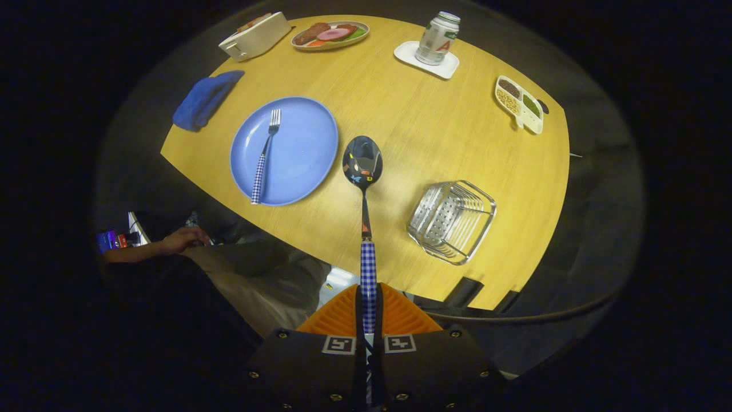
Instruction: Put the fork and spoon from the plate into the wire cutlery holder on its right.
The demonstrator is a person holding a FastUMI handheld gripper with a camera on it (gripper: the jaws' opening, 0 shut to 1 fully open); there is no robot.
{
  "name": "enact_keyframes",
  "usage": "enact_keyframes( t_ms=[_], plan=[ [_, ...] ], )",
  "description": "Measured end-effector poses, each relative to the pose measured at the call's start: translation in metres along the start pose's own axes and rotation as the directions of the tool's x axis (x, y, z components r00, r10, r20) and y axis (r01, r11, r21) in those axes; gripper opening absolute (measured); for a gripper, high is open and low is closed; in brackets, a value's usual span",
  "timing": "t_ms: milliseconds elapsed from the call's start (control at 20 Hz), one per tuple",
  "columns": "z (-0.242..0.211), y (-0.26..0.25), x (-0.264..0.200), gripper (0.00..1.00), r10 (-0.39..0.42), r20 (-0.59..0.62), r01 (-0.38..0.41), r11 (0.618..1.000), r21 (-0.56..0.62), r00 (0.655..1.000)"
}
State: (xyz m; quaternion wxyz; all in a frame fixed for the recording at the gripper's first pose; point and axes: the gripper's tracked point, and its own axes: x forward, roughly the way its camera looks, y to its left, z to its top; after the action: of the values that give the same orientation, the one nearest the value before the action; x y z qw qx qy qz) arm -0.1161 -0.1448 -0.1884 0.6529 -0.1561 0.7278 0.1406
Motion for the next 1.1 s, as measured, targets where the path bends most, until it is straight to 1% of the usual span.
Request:
enact_keyframes(
  t_ms=[250,400,550,750,950,1050,1100],
  plan=[
    [-0.036,-0.047,-0.012,0.04,-0.036,-0.12,0.036,0.999,0.003,0.992],
    [-0.042,-0.069,-0.009,0.04,-0.052,-0.196,0.052,0.999,-0.002,0.979],
    [-0.039,-0.083,0.003,0.04,-0.068,-0.26,0.066,0.998,-0.013,0.963],
    [-0.029,-0.09,0.016,0.04,-0.075,-0.346,0.064,0.997,-0.045,0.935],
    [-0.014,-0.094,0.027,0.04,-0.075,-0.385,0.062,0.997,-0.046,0.92],
    [-0.008,-0.096,0.03,0.05,-0.07,-0.398,0.061,0.998,-0.036,0.915],
    [-0.007,-0.096,0.03,0.09,-0.068,-0.412,0.058,0.998,-0.036,0.909]
  ],
)
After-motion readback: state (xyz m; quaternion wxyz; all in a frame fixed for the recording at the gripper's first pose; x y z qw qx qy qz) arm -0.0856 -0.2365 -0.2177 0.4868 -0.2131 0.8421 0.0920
